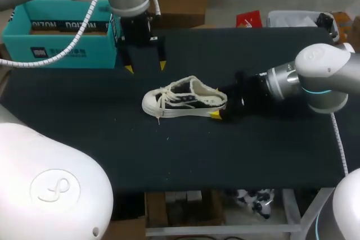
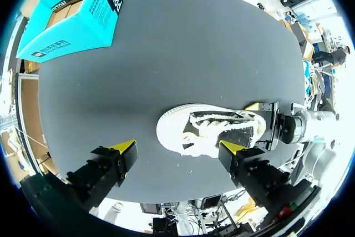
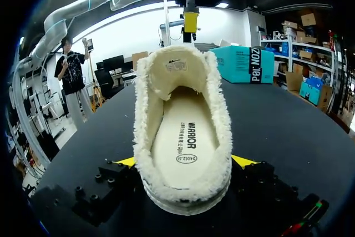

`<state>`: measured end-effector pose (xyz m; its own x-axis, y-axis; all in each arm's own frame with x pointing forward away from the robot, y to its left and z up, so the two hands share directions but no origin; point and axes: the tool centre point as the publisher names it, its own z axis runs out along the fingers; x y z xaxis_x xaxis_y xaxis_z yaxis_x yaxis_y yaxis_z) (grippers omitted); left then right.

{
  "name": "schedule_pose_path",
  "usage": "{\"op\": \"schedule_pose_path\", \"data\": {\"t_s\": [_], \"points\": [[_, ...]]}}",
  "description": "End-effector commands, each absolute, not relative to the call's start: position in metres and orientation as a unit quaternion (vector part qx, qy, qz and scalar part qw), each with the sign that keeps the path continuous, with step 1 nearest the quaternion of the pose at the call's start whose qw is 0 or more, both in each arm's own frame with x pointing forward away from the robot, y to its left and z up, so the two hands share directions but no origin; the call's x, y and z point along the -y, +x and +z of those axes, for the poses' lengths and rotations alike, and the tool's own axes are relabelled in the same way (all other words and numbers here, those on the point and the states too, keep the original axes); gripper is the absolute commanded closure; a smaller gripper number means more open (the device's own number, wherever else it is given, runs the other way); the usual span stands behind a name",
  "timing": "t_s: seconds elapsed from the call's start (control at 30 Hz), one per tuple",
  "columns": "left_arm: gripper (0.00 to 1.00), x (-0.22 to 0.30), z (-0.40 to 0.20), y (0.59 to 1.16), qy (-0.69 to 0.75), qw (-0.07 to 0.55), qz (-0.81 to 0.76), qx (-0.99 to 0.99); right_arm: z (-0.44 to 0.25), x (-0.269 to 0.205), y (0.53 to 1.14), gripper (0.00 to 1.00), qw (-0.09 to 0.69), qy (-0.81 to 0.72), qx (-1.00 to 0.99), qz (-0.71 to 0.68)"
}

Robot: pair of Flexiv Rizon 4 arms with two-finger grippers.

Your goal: Open the shoe tongue, take the insole out of the shoe, put the insole back into the shoe, and pack the shoe into the shoebox

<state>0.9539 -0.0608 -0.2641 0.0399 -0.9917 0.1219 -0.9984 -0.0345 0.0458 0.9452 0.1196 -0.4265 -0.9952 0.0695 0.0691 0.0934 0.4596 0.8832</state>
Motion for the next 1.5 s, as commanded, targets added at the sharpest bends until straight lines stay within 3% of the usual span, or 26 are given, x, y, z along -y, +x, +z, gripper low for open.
{"op": "schedule_pose_path", "data": {"t_s": [0.03,0.07,0.37,0.7,0.77,0.83,0.9,1.03,1.17,1.27,1.3,1.37,1.5], "points": [[0.0,0.066,-0.264,0.951,0.715,0.057,0.025,0.696,-0.431,-0.12,0.948,0.82,0.012,-0.049,0.852,-0.521],[0.0,0.068,-0.264,0.95,0.712,0.059,0.024,0.699,-0.431,-0.12,0.948,1.0,0.012,-0.049,0.851,-0.522],[0.0,0.097,-0.253,0.938,0.675,0.07,0.009,0.735,-0.432,-0.118,0.947,1.0,0.011,-0.054,0.848,-0.527],[0.01,0.155,-0.263,0.932,0.668,0.021,-0.042,0.743,-0.432,-0.118,0.947,1.0,0.011,-0.054,0.848,-0.527],[0.08,0.163,-0.266,0.934,0.67,0.013,-0.048,0.74,-0.432,-0.118,0.947,1.0,0.011,-0.054,0.848,-0.527],[0.25,0.17,-0.272,0.935,0.671,0.013,-0.058,0.739,-0.432,-0.118,0.947,1.0,0.011,-0.054,0.848,-0.527],[0.31,0.174,-0.276,0.936,0.672,0.011,-0.065,0.738,-0.432,-0.118,0.947,1.0,0.011,-0.054,0.848,-0.527],[0.34,0.181,-0.284,0.935,0.673,0.003,-0.079,0.736,-0.432,-0.118,0.947,1.0,0.011,-0.054,0.848,-0.527],[0.27,0.185,-0.293,0.935,0.674,-0.004,-0.094,0.733,-0.432,-0.118,0.947,1.0,0.011,-0.054,0.848,-0.527],[0.27,0.186,-0.3,0.935,0.675,-0.007,-0.105,0.73,-0.432,-0.118,0.947,1.0,0.011,-0.054,0.848,-0.527],[0.32,0.186,-0.302,0.935,0.674,-0.007,-0.11,0.731,-0.432,-0.118,0.947,1.0,0.011,-0.054,0.848,-0.527],[0.51,0.186,-0.305,0.934,0.676,-0.008,-0.113,0.728,-0.432,-0.118,0.947,1.0,0.011,-0.054,0.848,-0.527],[0.55,0.184,-0.308,0.932,0.677,-0.015,-0.124,0.726,-0.432,-0.118,0.947,1.0,0.011,-0.054,0.848,-0.527]]}}
